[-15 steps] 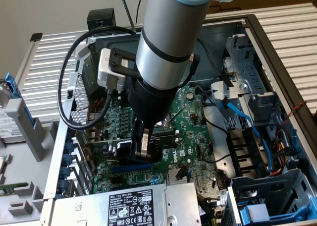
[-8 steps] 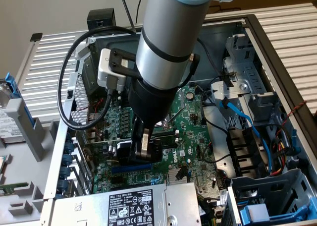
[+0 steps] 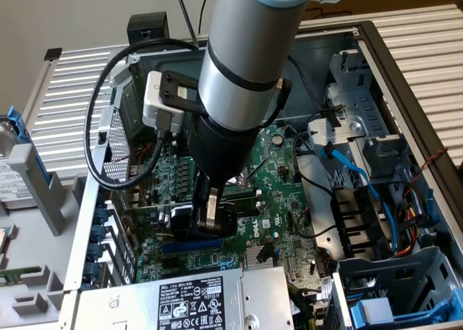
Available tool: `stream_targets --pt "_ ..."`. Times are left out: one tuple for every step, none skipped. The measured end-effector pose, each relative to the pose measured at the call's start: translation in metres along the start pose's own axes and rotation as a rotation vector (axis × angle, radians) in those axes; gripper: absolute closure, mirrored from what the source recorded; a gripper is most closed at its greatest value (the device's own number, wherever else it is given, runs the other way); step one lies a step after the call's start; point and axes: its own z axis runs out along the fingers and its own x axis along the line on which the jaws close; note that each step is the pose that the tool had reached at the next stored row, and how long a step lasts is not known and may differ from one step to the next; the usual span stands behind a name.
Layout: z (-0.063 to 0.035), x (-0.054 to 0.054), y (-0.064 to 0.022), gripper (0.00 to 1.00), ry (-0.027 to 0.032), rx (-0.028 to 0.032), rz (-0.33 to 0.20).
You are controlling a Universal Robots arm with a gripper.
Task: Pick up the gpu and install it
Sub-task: 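Insert the gpu into the slot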
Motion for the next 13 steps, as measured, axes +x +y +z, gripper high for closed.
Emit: stream_targets --pt "0.0001 -0.0004 0.0 0.71 0.0001 0.0 0.0" --pt "0.0002 -0.0008 -0.0001 0.71 0.0001 0.0 0.0" --pt "0.0004 -0.0012 -0.0001 0.71 0.0 0.0001 0.0" --pt "0.0006 -0.0015 -0.0002 0.71 -0.0002 0.0001 0.0" --pt "0.0006 -0.0016 -0.0002 0.71 -0.0002 0.0002 0.0" --pt "0.0006 -0.0016 -0.0001 0.71 0.0 0.0001 0.0" --pt "0.0006 -0.0016 -0.0001 0.71 0.0002 -0.0001 0.0" --pt "0.0006 -0.0016 -0.0001 0.71 0.0002 -0.0004 0.0" --pt "0.0006 -0.0016 -0.0001 0.71 0.0001 -0.0006 0.0" --pt "0.0006 -0.0016 -0.0001 0.71 0.0001 -0.0011 0.0" --pt "0.0006 -0.0016 -0.0001 0.71 0.0003 -0.0014 0.0" --pt "0.0006 -0.0016 -0.0001 0.71 0.0008 -0.0016 0.0" --pt "0.0006 -0.0016 -0.0002 0.71 0.0014 -0.0018 0.001"
